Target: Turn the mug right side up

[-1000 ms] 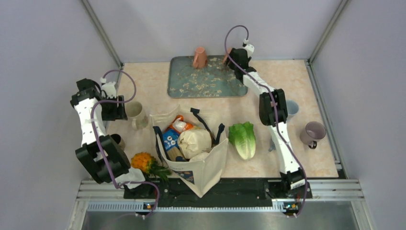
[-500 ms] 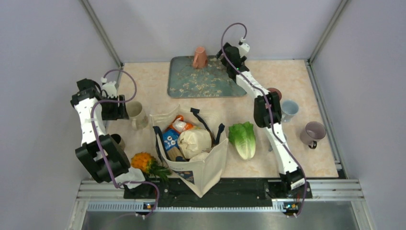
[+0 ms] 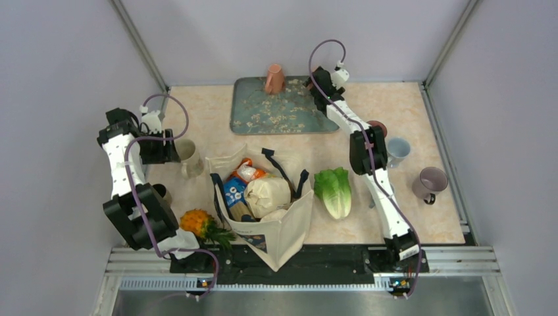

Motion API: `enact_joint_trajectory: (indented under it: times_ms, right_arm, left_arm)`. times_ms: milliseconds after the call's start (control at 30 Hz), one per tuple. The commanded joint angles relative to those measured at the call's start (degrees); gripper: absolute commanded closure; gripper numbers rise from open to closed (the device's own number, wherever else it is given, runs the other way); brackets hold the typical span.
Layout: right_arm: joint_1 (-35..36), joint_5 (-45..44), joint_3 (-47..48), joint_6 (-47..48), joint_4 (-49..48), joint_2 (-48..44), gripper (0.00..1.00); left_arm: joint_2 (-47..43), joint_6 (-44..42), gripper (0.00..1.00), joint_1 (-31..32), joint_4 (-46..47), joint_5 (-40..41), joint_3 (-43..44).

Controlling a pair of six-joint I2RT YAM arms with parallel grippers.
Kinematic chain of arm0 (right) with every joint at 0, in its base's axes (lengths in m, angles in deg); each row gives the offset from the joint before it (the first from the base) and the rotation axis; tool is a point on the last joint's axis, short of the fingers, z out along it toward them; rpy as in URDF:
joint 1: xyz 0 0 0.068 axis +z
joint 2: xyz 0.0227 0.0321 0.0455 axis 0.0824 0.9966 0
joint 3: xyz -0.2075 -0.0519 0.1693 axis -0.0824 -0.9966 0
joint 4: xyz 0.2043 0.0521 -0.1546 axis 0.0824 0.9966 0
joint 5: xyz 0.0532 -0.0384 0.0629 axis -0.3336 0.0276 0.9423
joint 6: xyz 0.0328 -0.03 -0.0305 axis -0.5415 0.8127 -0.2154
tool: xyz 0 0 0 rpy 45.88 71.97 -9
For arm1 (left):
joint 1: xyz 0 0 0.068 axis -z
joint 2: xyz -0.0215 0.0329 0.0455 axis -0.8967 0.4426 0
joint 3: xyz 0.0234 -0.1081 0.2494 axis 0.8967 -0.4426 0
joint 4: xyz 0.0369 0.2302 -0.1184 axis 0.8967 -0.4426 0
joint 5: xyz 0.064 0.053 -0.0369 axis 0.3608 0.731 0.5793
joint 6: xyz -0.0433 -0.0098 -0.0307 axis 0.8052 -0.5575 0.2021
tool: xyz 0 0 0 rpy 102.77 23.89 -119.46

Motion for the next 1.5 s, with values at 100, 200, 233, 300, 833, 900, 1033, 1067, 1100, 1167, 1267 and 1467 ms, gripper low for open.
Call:
enact_joint_trajectory:
  times_ms: [100,200,233,300,833,900,1033,1067,1100,1167,1267,1467]
  right_arm:
    - [-1.15,-1.02,-1.90,12.31,3.54,-6.18,0.01]
    - [-1.05,-0.21,-2.06,16.68,3.78,-6.76,0.01]
    - [-1.02,0.71,-2.22,18.71,2.74,-6.66,0.01]
    - [-1.05,3.25,-2.13,23.53,0.16,-6.17,0.01]
    - [-1.19,4.76,3.72,33.47,-2.41,-0.10,0.34]
    - [-1.38,4.88,4.18,33.35,-1.48,0.31,0.34]
    - [-1.45,6.12,4.32,34.23,-1.69,1.18,0.35]
    - [-1.47,6.18,4.40,34.54,-1.89,1.29,0.37]
    - [-1.46,6.31,4.40,35.05,-2.18,1.31,0.41]
    - [-1.49,7.19,4.39,35.91,-2.97,1.20,0.49]
    - [-1.50,6.43,4.30,36.82,-3.52,0.60,0.83]
    - [-1.55,8.19,2.62,39.90,-5.05,-2.85,0.99]
  left_arm:
    - [0.86,0.98,0.35,-0.36,1.14,-2.77,1.62]
    - [0.92,0.86,0.35,-0.36,1.10,-2.77,1.87]
    - [0.96,0.81,0.35,-0.32,1.00,-2.77,1.91]
    - [1.01,0.72,0.35,-0.34,0.96,-2.64,2.05]
    - [0.93,-0.26,0.36,-0.31,0.06,-2.07,2.82]
    - [0.93,-0.20,0.36,-0.35,-0.05,-2.15,2.87]
    - [0.91,-0.22,0.36,-0.32,-0.20,-2.29,3.18]
    - [0.93,-0.30,0.36,-0.35,-0.27,-2.25,3.33]
    - [0.93,-0.25,0.36,-0.35,-0.27,-2.20,3.45]
    - [0.94,-0.37,0.36,-0.34,-0.49,-2.32,3.64]
    - [0.75,-0.46,0.36,-0.36,-0.73,-2.49,3.74]
    - [0.10,-0.54,0.36,-0.33,-1.41,-3.24,4.07]
